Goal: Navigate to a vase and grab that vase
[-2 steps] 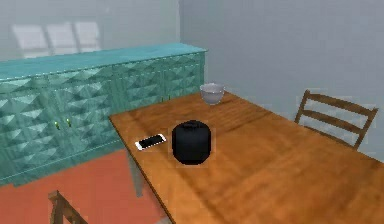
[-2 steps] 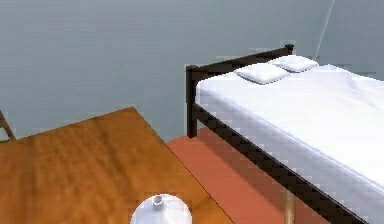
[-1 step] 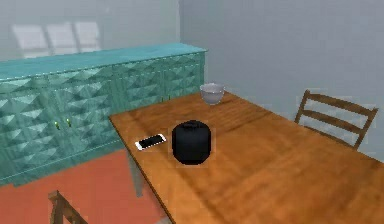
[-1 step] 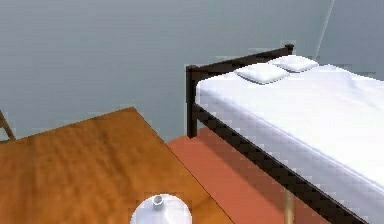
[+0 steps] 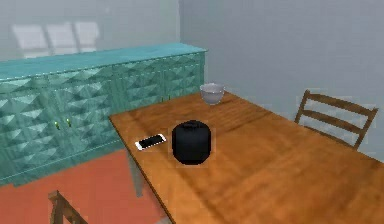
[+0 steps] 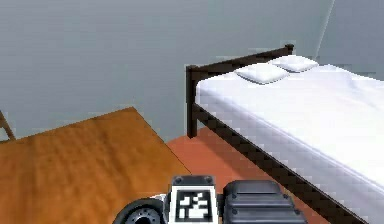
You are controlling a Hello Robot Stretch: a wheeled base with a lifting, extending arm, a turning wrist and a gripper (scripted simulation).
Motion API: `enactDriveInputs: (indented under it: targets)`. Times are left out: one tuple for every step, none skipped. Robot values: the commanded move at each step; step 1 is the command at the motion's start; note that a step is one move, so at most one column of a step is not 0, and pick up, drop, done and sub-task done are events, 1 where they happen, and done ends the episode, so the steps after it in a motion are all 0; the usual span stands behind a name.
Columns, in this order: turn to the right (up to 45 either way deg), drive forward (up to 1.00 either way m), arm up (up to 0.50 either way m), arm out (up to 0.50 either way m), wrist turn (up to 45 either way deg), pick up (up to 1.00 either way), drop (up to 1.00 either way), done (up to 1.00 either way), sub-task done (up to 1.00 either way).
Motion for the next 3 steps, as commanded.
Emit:
enactDriveInputs:
  targets:
    - [0.0, 0.0, 0.0, 0.0, 45.0, 0.0, 0.0, 0.0, 0.0]
    - [0.0, 0.0, 0.0, 0.0, 45.0, 0.0, 0.0, 0.0, 0.0]
    - [0.0, 0.0, 0.0, 0.0, 45.0, 0.0, 0.0, 0.0, 0.0]
